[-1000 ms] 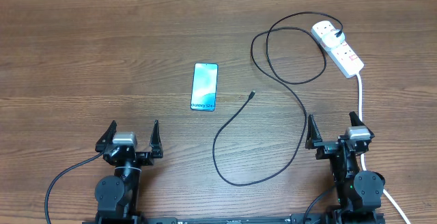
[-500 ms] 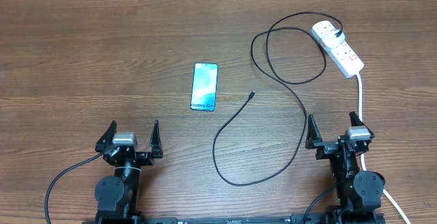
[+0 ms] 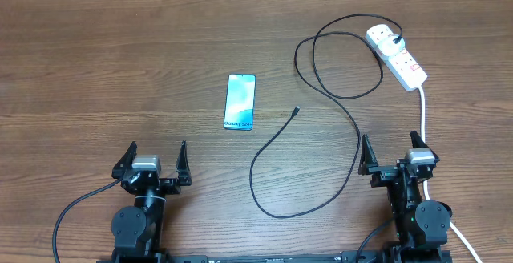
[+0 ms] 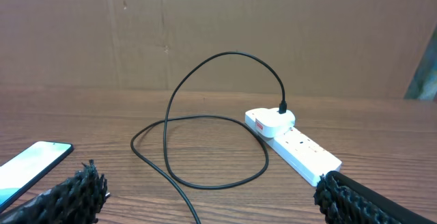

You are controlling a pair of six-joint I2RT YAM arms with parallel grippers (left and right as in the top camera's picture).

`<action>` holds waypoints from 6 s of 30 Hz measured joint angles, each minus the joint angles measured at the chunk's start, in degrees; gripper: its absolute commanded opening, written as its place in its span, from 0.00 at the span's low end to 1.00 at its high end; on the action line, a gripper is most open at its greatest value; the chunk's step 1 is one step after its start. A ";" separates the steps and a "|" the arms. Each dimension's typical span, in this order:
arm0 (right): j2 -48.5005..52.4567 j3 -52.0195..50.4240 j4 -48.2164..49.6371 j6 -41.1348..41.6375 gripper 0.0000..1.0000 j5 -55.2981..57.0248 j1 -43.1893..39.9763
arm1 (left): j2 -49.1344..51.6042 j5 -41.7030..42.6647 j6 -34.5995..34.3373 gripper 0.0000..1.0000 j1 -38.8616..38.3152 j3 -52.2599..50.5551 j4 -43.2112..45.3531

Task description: Plug charger to phone and switch on socket

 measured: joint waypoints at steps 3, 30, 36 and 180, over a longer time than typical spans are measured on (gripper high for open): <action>0.00 0.00 0.00 0.00 1.00 0.02 -0.02 | 0.00 0.00 0.00 0.99 0.00 0.00 0.00; 0.00 0.00 -0.02 0.00 1.00 -0.02 0.00 | 0.00 0.00 -0.02 1.00 0.00 0.00 0.00; 0.00 0.00 0.00 0.00 1.00 0.00 0.00 | 0.00 0.00 0.00 1.00 0.00 0.00 0.00; 0.00 0.00 0.00 -0.02 1.00 -0.02 0.00 | 127.93 2.12 -21.66 1.00 -20.24 114.62 -71.95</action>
